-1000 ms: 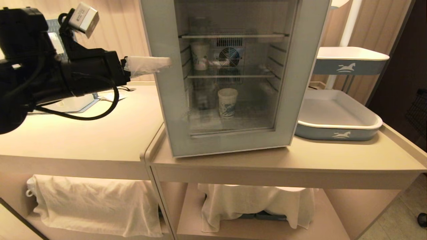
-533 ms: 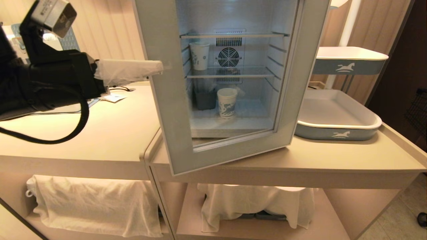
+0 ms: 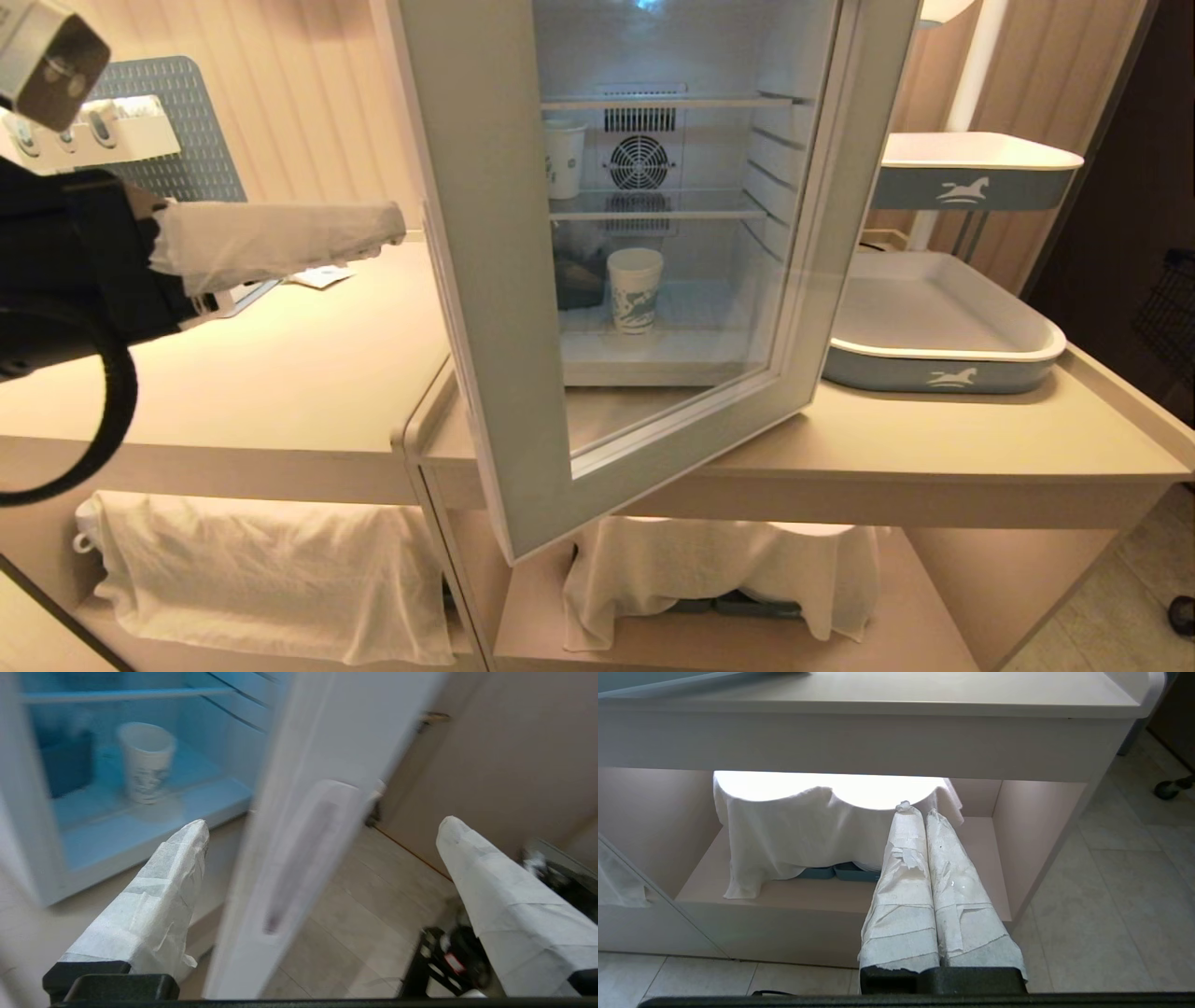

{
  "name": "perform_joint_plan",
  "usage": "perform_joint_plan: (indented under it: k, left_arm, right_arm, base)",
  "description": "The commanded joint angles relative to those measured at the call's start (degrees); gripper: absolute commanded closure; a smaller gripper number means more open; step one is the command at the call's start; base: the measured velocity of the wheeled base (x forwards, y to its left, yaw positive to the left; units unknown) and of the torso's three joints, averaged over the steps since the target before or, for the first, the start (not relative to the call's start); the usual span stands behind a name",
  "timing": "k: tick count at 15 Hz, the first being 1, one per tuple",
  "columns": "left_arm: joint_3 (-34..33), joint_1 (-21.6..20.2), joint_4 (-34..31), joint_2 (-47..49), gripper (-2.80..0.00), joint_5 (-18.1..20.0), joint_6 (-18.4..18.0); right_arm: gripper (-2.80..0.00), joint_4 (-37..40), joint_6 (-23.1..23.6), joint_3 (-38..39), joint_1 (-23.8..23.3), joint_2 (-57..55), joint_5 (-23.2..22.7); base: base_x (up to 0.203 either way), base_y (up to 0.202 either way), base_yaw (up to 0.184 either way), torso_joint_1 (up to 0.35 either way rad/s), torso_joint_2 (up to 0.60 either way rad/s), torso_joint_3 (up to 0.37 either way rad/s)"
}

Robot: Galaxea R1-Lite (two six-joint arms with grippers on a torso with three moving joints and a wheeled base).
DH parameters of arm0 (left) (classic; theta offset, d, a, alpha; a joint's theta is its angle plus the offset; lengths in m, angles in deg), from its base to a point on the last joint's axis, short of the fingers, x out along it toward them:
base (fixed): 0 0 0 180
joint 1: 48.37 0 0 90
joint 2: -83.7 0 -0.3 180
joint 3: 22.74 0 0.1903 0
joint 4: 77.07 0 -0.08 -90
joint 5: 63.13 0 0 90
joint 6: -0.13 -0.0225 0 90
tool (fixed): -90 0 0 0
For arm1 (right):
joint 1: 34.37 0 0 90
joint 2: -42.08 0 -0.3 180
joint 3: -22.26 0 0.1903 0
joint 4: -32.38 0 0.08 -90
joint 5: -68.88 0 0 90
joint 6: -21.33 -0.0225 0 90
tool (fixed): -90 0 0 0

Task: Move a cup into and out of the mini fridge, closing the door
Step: Open the freezer door

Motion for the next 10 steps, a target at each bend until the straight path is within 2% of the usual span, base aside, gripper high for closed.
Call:
perform_joint_plan:
  k: [1, 3, 7, 10]
  left_arm:
    - [-0.2, -1.0, 0.6, 1.0, 0.00, -3.7, -0.1]
    - [0.9, -1.6, 0.1, 3.2, 0.00, -6.7, -1.9]
    - [2.5, -1.9, -0.3, 7.4, 0.00, -14.9, -7.8]
    - [4.7, -1.9, -0.2, 11.8, 0.00, -18.8, -14.1]
  right_arm:
    - [0.00, 0.1, 0.1, 0.0, 0.0, 0.0, 0.0]
    - [0.00, 0.1, 0.1, 0.0, 0.0, 0.0, 0.0]
    - [0.00, 0.1, 0.1, 0.0, 0.1, 0.0, 0.0]
    - [0.00, 0.1, 0.1, 0.0, 0.0, 0.0, 0.0]
  base:
    - [0.000, 0.000, 0.000, 0.000, 0.00, 0.000]
    - [0.000, 0.000, 0.000, 0.000, 0.00, 0.000]
    - [0.000, 0.000, 0.000, 0.000, 0.00, 0.000]
    - [0.000, 0.000, 0.000, 0.000, 0.00, 0.000]
